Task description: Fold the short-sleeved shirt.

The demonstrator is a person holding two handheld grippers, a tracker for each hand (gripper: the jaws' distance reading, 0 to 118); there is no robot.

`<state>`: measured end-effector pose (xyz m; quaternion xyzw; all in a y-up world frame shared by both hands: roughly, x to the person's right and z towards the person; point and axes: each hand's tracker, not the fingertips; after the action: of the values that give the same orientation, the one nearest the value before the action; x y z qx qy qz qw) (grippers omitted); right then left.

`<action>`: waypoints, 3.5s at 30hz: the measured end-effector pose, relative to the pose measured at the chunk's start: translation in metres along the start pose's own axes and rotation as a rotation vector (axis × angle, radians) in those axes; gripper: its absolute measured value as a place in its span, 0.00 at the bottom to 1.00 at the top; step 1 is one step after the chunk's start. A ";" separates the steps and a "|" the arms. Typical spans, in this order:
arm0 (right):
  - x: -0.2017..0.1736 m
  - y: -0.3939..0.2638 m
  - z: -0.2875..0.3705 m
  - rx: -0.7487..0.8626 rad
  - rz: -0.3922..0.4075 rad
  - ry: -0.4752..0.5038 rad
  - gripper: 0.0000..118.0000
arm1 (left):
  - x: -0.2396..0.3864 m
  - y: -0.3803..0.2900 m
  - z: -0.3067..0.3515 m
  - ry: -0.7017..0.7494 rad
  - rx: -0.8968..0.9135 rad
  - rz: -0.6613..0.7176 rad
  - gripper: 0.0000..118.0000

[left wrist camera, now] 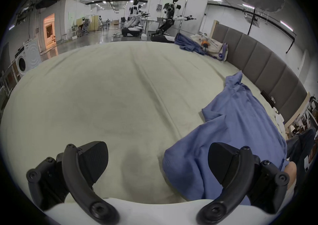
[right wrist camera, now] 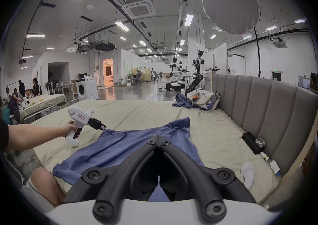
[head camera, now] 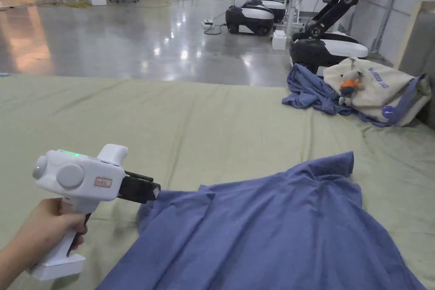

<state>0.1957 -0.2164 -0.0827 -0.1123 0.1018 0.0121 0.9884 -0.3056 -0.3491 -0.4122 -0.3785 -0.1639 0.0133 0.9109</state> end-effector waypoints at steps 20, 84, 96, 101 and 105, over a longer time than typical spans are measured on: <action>0.017 -0.004 -0.005 -0.077 -0.014 0.005 0.02 | 0.045 -0.003 0.035 -0.007 0.036 -0.147 0.05; 0.176 0.152 -0.283 -0.339 -0.366 0.202 0.05 | 0.030 0.066 0.222 -0.088 0.335 0.031 0.05; 0.162 0.300 -0.104 -0.058 -0.250 0.242 0.05 | 0.047 0.112 0.385 -0.142 0.565 -0.009 0.05; 0.154 0.339 -0.082 0.000 -0.211 0.239 0.05 | 0.050 0.135 0.419 -0.119 0.617 -0.035 0.05; 0.148 0.355 -0.077 0.041 -0.186 0.253 0.05 | 0.055 0.141 0.444 -0.120 0.703 -0.062 0.05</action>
<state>0.3083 0.1123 -0.2639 -0.1019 0.2148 -0.0957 0.9666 -0.3766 0.0634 -0.2011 -0.0354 -0.2139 0.0635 0.9742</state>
